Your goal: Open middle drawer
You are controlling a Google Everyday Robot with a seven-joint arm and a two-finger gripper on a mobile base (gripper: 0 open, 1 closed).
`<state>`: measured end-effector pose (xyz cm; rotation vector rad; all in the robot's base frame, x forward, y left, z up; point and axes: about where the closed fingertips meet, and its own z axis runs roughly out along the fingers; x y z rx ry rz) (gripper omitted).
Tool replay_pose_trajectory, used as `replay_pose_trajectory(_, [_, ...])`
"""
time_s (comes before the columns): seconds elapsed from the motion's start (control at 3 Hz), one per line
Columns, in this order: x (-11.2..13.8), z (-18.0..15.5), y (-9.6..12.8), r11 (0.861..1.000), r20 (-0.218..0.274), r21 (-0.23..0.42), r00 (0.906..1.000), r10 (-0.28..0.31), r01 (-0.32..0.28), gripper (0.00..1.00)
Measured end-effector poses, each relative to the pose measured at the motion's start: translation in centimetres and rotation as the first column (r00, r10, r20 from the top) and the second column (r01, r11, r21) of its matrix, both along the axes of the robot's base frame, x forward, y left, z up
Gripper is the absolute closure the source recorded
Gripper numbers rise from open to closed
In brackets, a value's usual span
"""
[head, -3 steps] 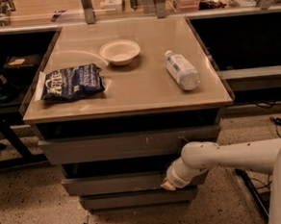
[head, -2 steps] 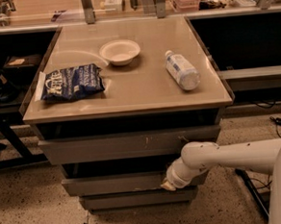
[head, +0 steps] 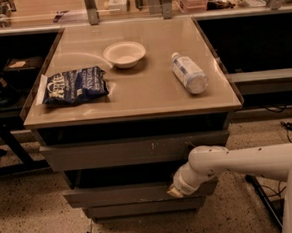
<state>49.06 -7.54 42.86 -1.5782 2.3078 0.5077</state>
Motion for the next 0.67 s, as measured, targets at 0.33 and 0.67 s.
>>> replay_pose_trajectory(0.33, [0.1,0.4,-0.1,1.0,0.0,0.0,1.0,0.0,0.0,1.0])
replay_pose_trajectory(0.67, [-0.3,1.9,-0.7,0.998,0.009,0.013,0.9984,-0.056,0.056,1.0])
